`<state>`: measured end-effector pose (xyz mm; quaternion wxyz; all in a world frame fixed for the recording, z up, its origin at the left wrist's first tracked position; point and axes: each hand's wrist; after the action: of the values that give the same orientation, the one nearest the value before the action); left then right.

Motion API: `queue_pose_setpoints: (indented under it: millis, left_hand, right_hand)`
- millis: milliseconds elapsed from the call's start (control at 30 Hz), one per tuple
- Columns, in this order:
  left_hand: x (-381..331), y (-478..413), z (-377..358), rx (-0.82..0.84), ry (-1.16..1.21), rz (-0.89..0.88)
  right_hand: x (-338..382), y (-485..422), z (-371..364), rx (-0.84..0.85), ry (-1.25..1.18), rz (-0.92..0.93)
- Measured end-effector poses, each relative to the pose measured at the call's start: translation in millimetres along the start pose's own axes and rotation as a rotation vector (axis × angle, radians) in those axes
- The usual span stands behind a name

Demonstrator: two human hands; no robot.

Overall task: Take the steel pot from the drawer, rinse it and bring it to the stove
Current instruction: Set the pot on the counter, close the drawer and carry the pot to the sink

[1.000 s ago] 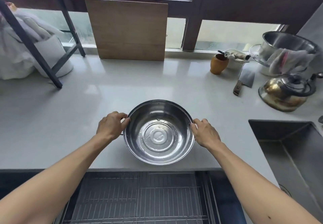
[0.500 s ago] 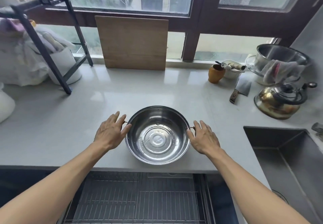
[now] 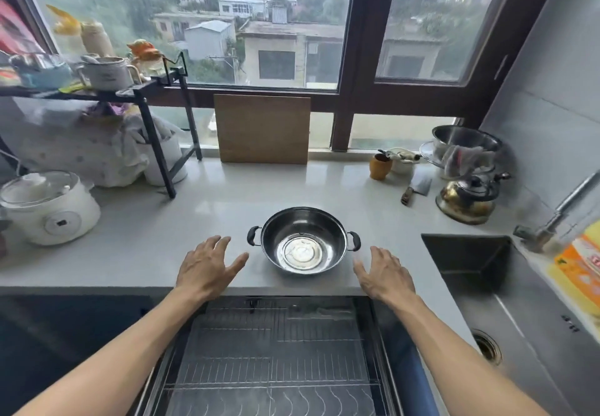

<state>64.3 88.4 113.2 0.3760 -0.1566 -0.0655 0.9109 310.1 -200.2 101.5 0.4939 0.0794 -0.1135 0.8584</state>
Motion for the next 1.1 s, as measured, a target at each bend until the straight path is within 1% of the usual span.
queue_pose_setpoints:
  millis: [167, 233, 333, 500, 700, 833, 900, 1033, 1100]
  left_hand:
    - [19.2, 74.5, 29.5, 0.004, 0.047, -0.064]
    - [27.4, 102.5, 37.0, 0.019, 0.068, -0.068]
    - [36.6, 144.5, 39.2, 0.027, 0.127, -0.047]
    - [51.5, 206.4, 18.2, 0.133, 0.172, 0.046]
    - [74.0, 273.0, -54.4, 0.181, 0.203, 0.153]
    - [87.7, 323.3, -120.6, 0.228, 0.170, 0.198]
    - [91.4, 345.2, -157.8, 0.260, 0.151, 0.210]
    - [93.1, 367.9, -233.9, 0.265, 0.200, 0.281]
    - [90.0, 369.3, -267.0, 0.264, 0.257, 0.284]
  right_hand:
    - [18.4, 92.4, 15.1, -0.052, 0.016, -0.029]
    - [27.2, 128.9, 17.5, -0.048, 0.019, -0.035]
    - [36.6, 177.0, 10.9, -0.022, 0.014, -0.050]
    - [41.4, 242.3, -23.0, 0.035, -0.005, -0.061]
    - [36.7, 295.6, -96.4, 0.130, -0.068, -0.111]
    - [28.5, 334.2, -164.1, 0.288, -0.105, -0.089]
    - [23.8, 348.4, -202.2, 0.338, -0.124, -0.099]
    - [15.3, 357.2, -282.5, 0.339, -0.179, -0.149]
    - [11.8, 354.8, -319.0, 0.318, -0.258, -0.204]
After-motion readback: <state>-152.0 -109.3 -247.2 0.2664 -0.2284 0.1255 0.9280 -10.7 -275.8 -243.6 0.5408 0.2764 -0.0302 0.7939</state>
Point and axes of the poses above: each hand's wrist, its own y-axis away from the middle knuckle, its own z-axis out of the back of the hand, x = y × z, and after that the axes turned 13 degrees about -x, right-handed
